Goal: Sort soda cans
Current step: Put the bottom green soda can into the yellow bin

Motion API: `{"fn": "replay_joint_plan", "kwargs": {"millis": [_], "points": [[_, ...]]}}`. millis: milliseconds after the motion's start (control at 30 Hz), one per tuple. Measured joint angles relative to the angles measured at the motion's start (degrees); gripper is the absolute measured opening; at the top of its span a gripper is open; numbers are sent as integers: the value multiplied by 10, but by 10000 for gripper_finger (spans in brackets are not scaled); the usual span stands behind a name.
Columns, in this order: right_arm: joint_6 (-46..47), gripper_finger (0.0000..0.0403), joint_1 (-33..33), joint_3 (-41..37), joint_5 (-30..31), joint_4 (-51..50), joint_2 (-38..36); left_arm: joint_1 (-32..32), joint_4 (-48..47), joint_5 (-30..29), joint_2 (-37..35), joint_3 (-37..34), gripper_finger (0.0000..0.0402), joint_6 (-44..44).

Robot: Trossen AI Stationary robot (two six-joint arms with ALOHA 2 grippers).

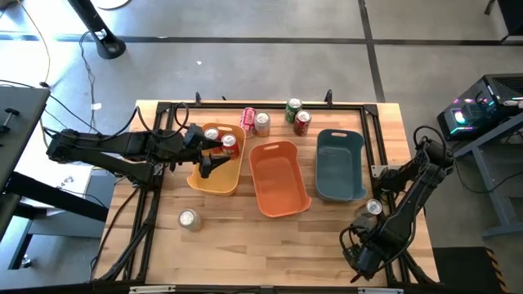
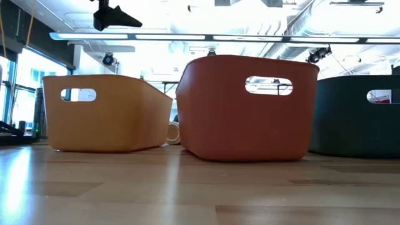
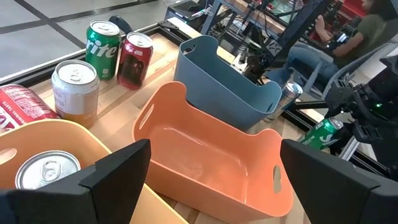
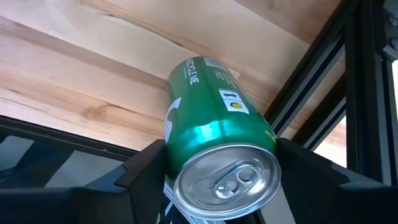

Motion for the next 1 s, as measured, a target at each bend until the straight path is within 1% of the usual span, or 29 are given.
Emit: {"fn": "replay_joint_plan", "kwargs": {"millis": [100,233,300,433,500,733,767,800,833,933,1000], "points": [[-3,244,-11,0,7,-2,0,0,0,0,0,0,351,1],[-48,244,-38,2,16,-8,0,0,0,0,0,0,351,1],[-78,244,-52,13,52,-25,2,0,0,0,-1,0,351,1],[-131,243,-78,57,147,-85,8,0,0,0,-4,0,351,4],[-156,235,-92,85,183,-111,10,0,-6,0,-8,4,351,17],[-232,212,-125,211,249,-170,7,12,-34,-1,-39,61,351,86],[-243,203,-129,231,259,-182,6,16,-42,-2,-44,71,351,95],[-255,178,-132,250,267,-192,5,20,-49,-4,-49,82,351,104],[-262,162,-135,272,280,-198,5,24,-56,-9,-54,93,351,112],[-286,123,-144,330,316,-220,5,32,-85,-36,-70,123,351,138],[-304,86,-154,353,334,-230,3,37,-100,-54,-81,134,351,151]]}}
